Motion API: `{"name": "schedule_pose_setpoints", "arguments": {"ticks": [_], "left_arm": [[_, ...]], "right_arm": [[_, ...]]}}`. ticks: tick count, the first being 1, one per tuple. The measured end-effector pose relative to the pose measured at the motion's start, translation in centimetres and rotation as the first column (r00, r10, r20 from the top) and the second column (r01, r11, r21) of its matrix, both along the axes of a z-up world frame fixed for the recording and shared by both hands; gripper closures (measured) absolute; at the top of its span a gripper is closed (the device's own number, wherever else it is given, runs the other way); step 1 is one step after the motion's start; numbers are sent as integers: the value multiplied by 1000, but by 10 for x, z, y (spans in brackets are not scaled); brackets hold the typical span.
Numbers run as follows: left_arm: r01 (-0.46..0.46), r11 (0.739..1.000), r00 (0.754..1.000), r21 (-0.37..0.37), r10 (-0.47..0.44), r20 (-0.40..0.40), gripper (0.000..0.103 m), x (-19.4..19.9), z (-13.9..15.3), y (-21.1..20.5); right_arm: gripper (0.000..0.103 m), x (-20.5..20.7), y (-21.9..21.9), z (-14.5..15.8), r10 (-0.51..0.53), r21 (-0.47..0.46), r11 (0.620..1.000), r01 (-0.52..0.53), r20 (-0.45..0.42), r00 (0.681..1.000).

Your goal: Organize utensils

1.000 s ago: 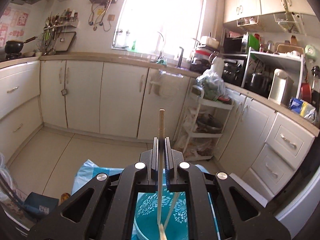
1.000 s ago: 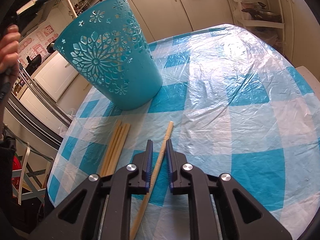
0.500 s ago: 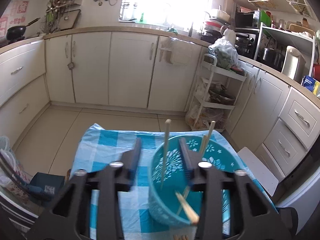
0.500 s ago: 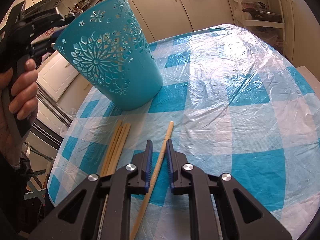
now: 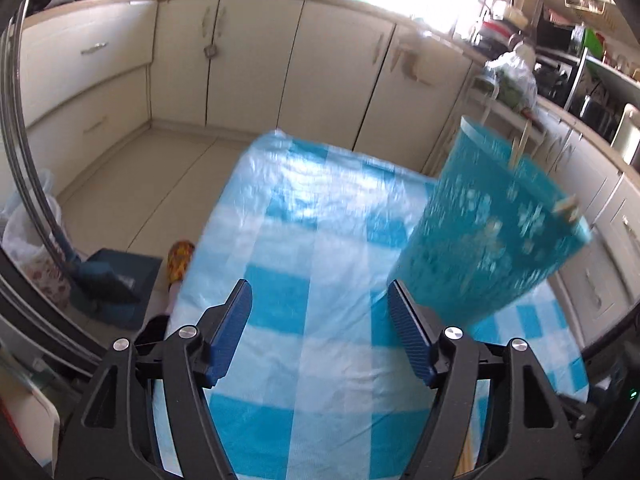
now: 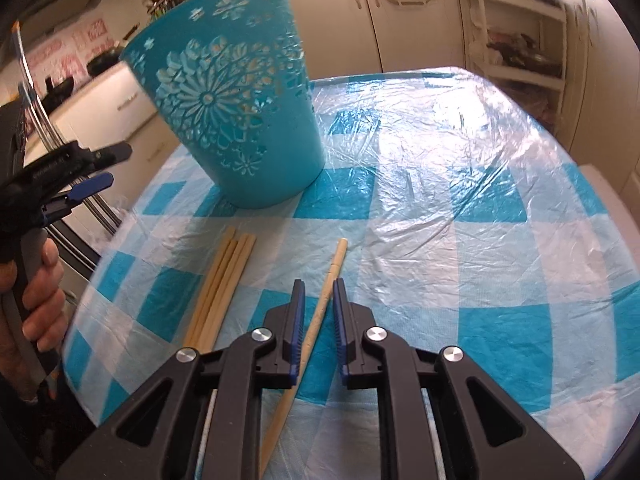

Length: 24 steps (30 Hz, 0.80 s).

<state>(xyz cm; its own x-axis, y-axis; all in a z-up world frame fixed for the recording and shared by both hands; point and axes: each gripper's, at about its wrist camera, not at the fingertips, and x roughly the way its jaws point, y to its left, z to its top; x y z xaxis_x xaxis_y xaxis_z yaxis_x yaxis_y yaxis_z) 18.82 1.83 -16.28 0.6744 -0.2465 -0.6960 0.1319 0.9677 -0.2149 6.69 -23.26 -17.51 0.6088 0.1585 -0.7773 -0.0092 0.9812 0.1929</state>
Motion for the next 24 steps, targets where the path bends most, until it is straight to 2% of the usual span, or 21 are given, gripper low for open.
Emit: {"name": "schedule_pose_setpoints", "arguments": {"ticks": [3, 7, 12, 17, 24], "left_arm": [[16, 1000, 999, 8, -15, -43, 36, 0, -18, -8], [35, 999, 998, 31, -33, -59, 35, -2, -33, -19], [34, 999, 999, 36, -32, -44, 32, -6, -30, -20], [47, 998, 998, 49, -45, -45, 32, -8, -32, -23], [67, 993, 998, 95, -64, -26, 31, -12, -29, -32]], "right_arm": [[90, 3, 7, 1, 52, -64, 997, -53, -11, 999], [93, 8, -2, 2, 96, -76, 992, -99, -42, 994], [93, 11, -7, 3, 127, -87, 987, -133, -76, 989], [93, 9, 9, 5, 223, -115, 966, -233, -90, 971], [93, 9, 11, 5, 176, -96, 978, -187, -116, 978]]}}
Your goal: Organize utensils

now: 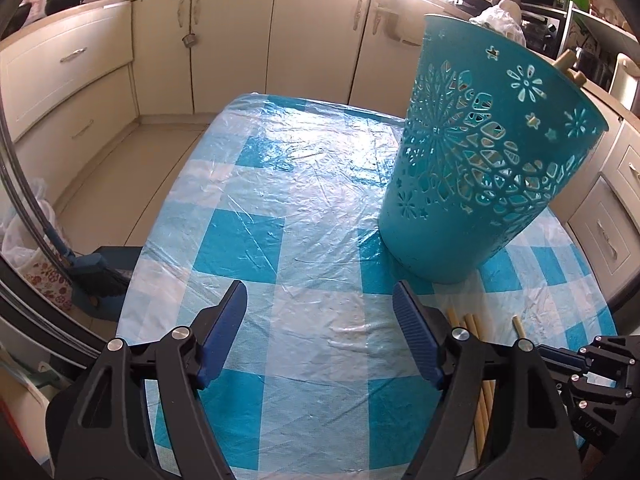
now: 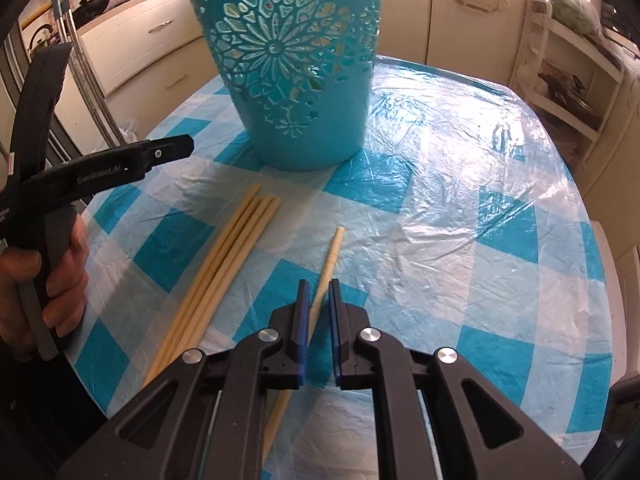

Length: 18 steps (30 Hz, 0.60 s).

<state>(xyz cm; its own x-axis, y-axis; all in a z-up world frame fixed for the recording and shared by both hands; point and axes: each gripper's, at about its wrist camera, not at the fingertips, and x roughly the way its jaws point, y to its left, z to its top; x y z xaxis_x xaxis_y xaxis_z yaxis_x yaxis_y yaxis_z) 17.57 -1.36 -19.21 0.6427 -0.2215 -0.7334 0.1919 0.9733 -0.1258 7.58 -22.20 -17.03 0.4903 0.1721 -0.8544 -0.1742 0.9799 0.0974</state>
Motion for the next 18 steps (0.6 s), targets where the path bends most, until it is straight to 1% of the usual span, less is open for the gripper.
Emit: {"name": "schedule_pose_setpoints", "arguments": {"ticks": [3, 7, 11, 14, 18], "left_arm": [[4, 1000, 1000, 9, -4, 4, 31, -1, 1, -1], [-2, 1000, 1000, 7, 2, 3, 30, -2, 1, 0], [-5, 1000, 1000, 9, 5, 8, 27, -2, 2, 1], [-4, 1000, 1000, 14, 4, 10, 26, -2, 2, 0], [-3, 1000, 1000, 18, 3, 9, 25, -3, 2, 0]], "right_arm": [[94, -1, 2, 0, -19, -3, 1000, 19, -1, 1000], [96, 0, -4, 1, -36, 64, 997, 38, -28, 999], [96, 0, -6, 2, -36, 65, 997, 38, -43, 998], [96, -1, -4, 1, -23, 58, 998, 24, -19, 1000], [97, -2, -9, 0, -53, 103, 993, 54, -15, 999]]}}
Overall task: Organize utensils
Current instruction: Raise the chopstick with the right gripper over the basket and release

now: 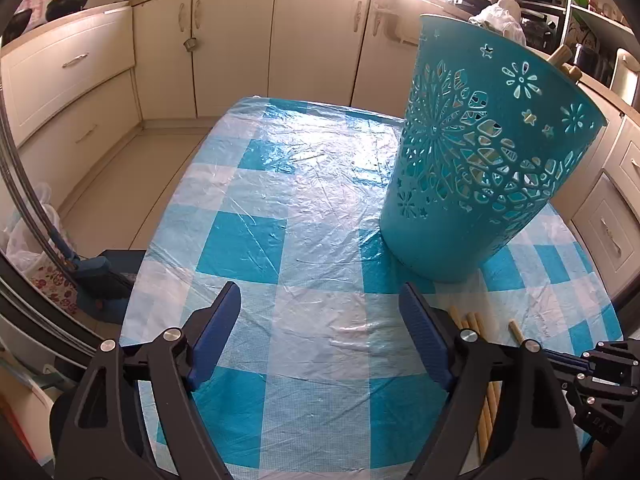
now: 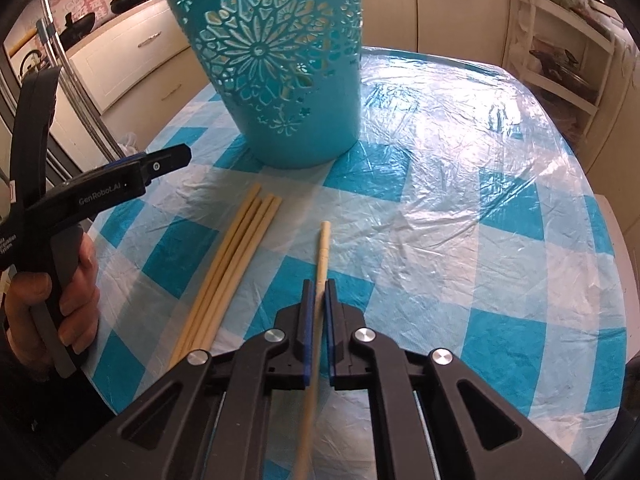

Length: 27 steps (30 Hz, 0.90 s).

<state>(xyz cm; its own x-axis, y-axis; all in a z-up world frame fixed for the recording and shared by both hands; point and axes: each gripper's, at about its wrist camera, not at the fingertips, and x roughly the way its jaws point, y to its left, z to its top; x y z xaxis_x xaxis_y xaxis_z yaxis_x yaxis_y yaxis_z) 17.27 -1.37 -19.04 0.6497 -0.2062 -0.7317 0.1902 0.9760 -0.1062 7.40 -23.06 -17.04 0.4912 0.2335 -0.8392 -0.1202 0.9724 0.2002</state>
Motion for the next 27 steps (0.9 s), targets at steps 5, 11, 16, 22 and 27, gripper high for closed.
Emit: {"name": "schedule_pose_setpoints", "arguments": {"ticks": [5, 11, 16, 22, 27], "left_arm": [[6, 1000, 1000, 18, -6, -4, 23, 1, -1, -3], [10, 999, 1000, 35, -9, -10, 21, 0, -1, -5], [12, 999, 1000, 46, -12, -15, 21, 1, -2, -6], [12, 999, 1000, 51, -11, -16, 20, 2, -3, -7], [13, 999, 1000, 53, -12, -17, 20, 2, -3, -6]], "right_arm": [[97, -1, -10, -2, -25, 75, 997, 25, 0, 1000], [97, -3, -19, -3, -41, 176, 983, 43, -15, 999], [97, -10, -24, 5, -46, 259, 965, 45, -2, 999], [97, -19, -37, 23, -71, 381, 923, 46, 52, 996], [97, -21, -39, 47, -87, 414, 910, 30, 120, 989]]}}
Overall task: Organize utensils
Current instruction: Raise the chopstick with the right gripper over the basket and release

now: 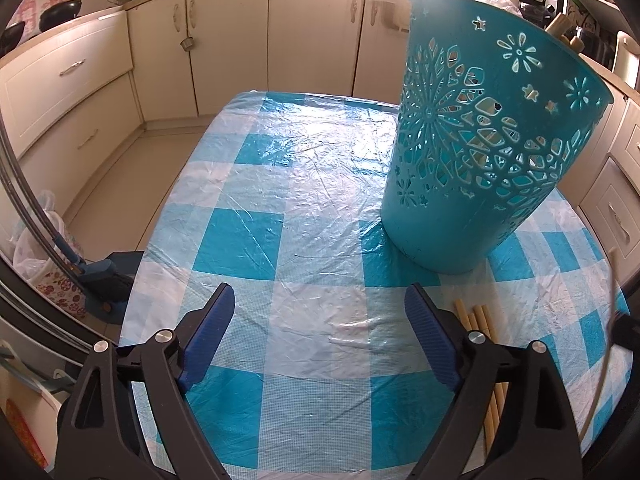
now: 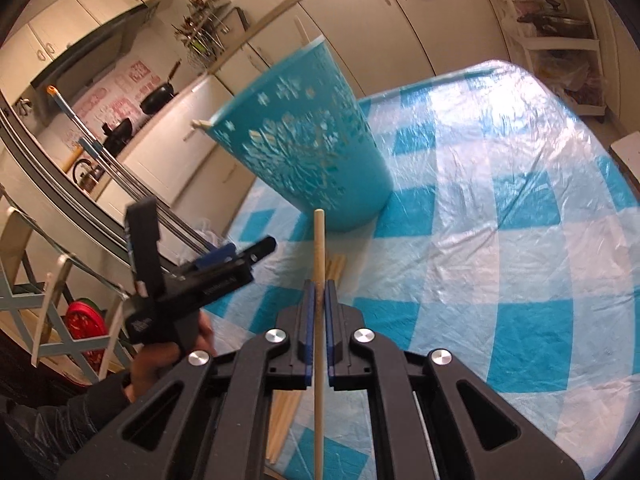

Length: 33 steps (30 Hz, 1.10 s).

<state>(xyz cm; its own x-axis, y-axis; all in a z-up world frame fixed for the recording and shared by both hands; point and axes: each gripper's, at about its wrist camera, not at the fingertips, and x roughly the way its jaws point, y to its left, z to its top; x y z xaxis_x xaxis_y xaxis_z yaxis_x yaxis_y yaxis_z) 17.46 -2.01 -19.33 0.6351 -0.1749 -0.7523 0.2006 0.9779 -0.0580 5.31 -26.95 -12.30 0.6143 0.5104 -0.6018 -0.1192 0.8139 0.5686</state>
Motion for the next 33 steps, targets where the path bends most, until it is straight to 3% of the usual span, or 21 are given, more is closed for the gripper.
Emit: {"name": "schedule_pose_setpoints", "arguments": {"ticks": [20, 33], "left_arm": [[1, 1000, 1000, 3, -1, -3, 19, -1, -2, 0], [1, 1000, 1000, 4, -1, -4, 19, 0, -1, 0]], "right_arm": [[98, 4, -5, 61, -7, -29, 1000, 12, 168, 986], [98, 11, -11, 134, 15, -101, 995, 18, 314, 949]]}}
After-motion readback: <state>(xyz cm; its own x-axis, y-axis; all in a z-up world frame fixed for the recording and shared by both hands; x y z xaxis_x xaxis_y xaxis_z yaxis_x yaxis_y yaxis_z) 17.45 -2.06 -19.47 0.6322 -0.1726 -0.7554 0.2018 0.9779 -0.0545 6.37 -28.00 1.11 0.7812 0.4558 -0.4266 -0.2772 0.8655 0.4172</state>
